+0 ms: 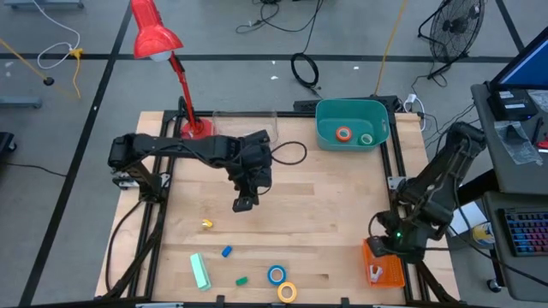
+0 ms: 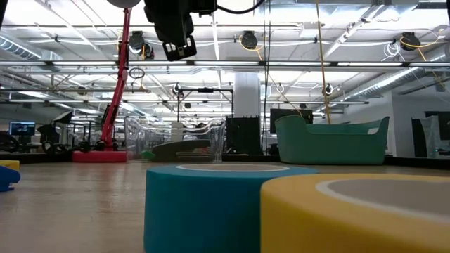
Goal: Pick and place Stapler, Stapler remover, tape
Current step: Put the light blue staple remover into the orange bin, then put the small blue stapler into the transparent bin
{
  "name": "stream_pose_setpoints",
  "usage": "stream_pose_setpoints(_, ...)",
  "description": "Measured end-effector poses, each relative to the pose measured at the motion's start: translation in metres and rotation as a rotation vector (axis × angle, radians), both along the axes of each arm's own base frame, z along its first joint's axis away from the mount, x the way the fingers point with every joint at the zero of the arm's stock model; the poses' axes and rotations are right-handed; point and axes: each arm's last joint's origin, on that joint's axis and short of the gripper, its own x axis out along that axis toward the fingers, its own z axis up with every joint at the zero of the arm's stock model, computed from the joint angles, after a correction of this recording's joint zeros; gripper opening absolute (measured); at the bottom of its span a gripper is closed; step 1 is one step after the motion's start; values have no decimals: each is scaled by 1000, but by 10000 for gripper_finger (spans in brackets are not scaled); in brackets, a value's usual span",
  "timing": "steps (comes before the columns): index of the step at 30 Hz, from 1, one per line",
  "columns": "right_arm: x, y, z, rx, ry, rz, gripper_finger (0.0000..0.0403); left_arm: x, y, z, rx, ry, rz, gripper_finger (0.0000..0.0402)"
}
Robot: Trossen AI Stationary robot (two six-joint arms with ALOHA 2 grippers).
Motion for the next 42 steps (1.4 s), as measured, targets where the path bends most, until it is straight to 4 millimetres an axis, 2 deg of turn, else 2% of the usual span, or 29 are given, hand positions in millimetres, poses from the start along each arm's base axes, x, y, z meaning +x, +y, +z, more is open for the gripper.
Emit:
stream_pose_setpoints(5, -2, 3, -15, -10, 94, 34, 0, -1, -6, -6, -17, 21, 1, 3)
stream_pose_setpoints(9, 0, 7, -21, -19, 105, 37, 0, 0, -9, -5, -18, 18, -4, 14)
stream_pose_setpoints(13, 1, 9, -31, -42, 129, 38, 0, 0, -7, -5, -19, 17, 1, 18)
stream_pose_setpoints(19, 4, 16, -47, -31, 160, 55, 0, 0, -3, -5, -20, 17, 15, 3)
stream_pose_setpoints(28, 3, 21, -66, -7, 242, 92, 0, 0, -1, -5, -23, 15, 20, 14)
stream_pose_setpoints(32, 3, 22, -69, -13, 245, 92, 0, 0, -1, -5, -21, 13, 18, 3)
stream_pose_setpoints(36, 4, 22, -70, -15, 246, 94, 3, 1, -1, -5, -22, 8, 19, 15)
stream_pose_setpoints(42, 4, 23, -69, -12, 236, 110, 47, 2, -1, -5, -27, -2, 31, 15)
